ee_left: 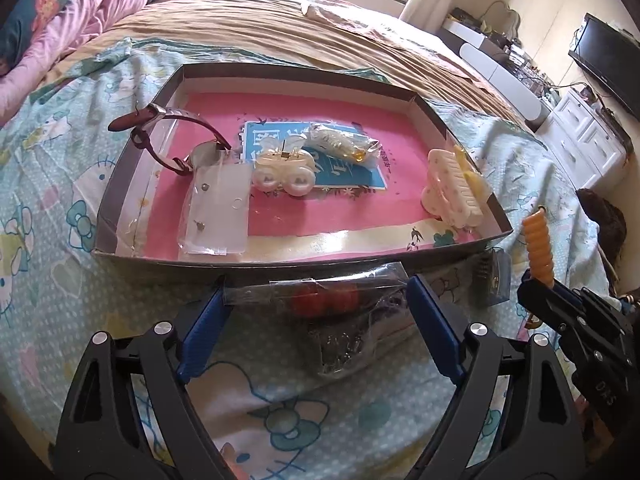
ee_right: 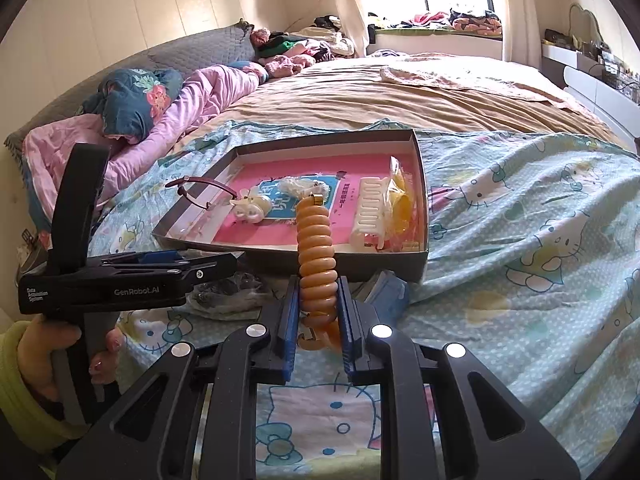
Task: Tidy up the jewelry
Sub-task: 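Carry the red-bead bag with the left tool while the right tool carries the hair tie into the box, then open the left tool on the bead bag while the right tool releases the hair tie in the box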
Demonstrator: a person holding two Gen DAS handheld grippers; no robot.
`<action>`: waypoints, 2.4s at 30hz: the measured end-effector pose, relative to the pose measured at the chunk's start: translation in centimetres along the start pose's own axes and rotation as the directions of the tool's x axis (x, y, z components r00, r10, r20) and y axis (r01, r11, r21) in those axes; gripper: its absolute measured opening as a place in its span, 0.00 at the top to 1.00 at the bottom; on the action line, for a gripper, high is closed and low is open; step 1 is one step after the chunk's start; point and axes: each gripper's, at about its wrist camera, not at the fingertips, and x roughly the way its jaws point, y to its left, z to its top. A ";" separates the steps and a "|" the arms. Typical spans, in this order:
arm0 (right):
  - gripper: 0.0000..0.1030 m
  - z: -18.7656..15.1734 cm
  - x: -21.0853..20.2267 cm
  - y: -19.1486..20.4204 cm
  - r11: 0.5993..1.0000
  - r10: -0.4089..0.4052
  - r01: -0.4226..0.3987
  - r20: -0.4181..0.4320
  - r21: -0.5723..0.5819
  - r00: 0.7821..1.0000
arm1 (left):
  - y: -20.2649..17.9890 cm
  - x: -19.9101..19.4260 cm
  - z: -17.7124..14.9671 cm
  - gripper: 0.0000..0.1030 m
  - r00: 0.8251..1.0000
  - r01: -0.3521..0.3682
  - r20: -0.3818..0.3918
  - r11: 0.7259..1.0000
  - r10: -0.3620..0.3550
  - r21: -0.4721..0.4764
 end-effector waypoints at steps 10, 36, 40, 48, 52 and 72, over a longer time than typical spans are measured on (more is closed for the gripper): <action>0.83 0.0 0.5 0.3 1.000 0.010 -0.010 -0.001 0.002 1.000 | 0.0 -3.4 0.0 0.24 0.998 0.028 0.055 0.999 -0.029 0.019; 0.83 6.2 2.3 1.6 0.999 -0.003 0.007 0.082 -0.051 0.997 | 3.9 -2.8 5.1 0.23 0.990 -0.033 0.137 0.999 0.033 0.001; 0.83 6.7 3.4 1.7 0.999 -0.013 0.016 0.065 -0.051 0.998 | 4.2 -2.0 5.1 0.23 0.992 -0.023 0.125 1.000 0.023 0.001; 0.83 7.4 6.2 1.6 0.998 -0.038 0.039 0.023 -0.047 0.999 | 5.2 -1.1 5.1 0.23 0.995 -0.007 0.096 1.000 0.008 -0.009; 0.83 7.4 7.3 1.7 0.997 -0.053 0.053 0.000 -0.050 0.999 | 5.7 -0.8 5.3 0.23 0.996 -0.002 0.089 1.000 0.004 -0.018; 0.25 7.7 5.4 0.6 0.997 -0.082 0.081 0.053 0.020 0.995 | 5.7 -2.6 5.8 0.11 0.993 -0.004 0.119 1.000 0.007 -0.022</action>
